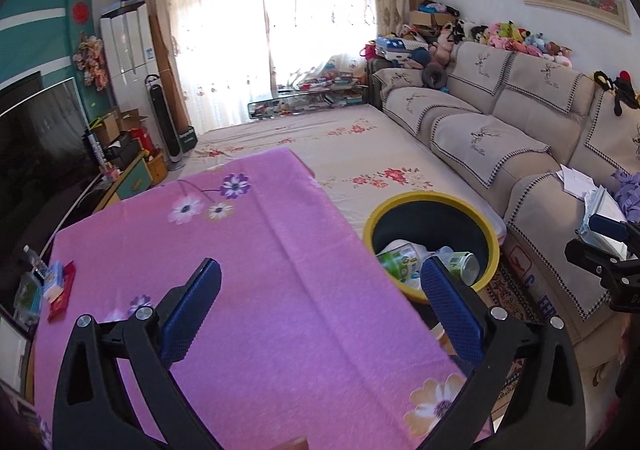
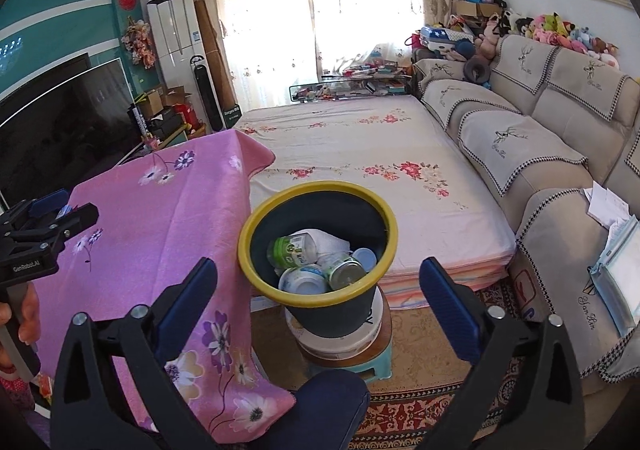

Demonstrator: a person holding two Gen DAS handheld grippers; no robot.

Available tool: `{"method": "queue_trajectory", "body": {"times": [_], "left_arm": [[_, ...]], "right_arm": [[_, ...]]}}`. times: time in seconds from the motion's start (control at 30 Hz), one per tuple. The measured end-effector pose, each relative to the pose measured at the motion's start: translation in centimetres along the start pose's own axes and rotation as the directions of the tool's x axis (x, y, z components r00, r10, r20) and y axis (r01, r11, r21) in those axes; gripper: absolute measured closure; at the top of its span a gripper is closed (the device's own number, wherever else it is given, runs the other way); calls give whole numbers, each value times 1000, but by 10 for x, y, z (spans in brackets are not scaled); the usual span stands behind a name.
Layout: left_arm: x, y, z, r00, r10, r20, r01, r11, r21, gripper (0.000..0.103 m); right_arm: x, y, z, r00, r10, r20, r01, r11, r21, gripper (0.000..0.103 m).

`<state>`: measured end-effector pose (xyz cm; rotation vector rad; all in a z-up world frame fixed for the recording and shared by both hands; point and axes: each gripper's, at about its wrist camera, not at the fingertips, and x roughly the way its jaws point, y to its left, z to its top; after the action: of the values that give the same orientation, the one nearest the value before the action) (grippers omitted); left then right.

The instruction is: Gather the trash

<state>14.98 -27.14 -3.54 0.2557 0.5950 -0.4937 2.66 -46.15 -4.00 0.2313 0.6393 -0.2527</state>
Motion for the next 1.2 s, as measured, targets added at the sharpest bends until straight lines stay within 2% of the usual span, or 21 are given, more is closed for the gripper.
{"method": "queue_trajectory", "body": {"times": [0.17, 0.33, 0.5, 0.73, 1.2], "left_arm": [[-64, 65, -41, 997, 83, 7, -82, 992, -96, 5], [-118, 128, -85, 977, 214, -10, -212, 959, -189, 5], [-162, 163, -115, 966, 259, -10, -253, 934, -254, 5], [-204, 159, -121, 953, 302, 37, -283, 924, -258, 5], [-193, 152, -100, 950, 313, 19, -298, 919, -258, 5]], "right_arm": [[-24, 30, -3, 999, 24, 34, -22, 999, -47, 7], [-46, 58, -11, 997, 54, 54, -48, 993, -105, 7], [-71, 69, -19, 994, 68, 81, -58, 991, -122, 7], [-96, 70, -20, 989, 63, 133, -47, 991, -124, 7], [-92, 67, -19, 989, 62, 138, -45, 992, -119, 7]]}}
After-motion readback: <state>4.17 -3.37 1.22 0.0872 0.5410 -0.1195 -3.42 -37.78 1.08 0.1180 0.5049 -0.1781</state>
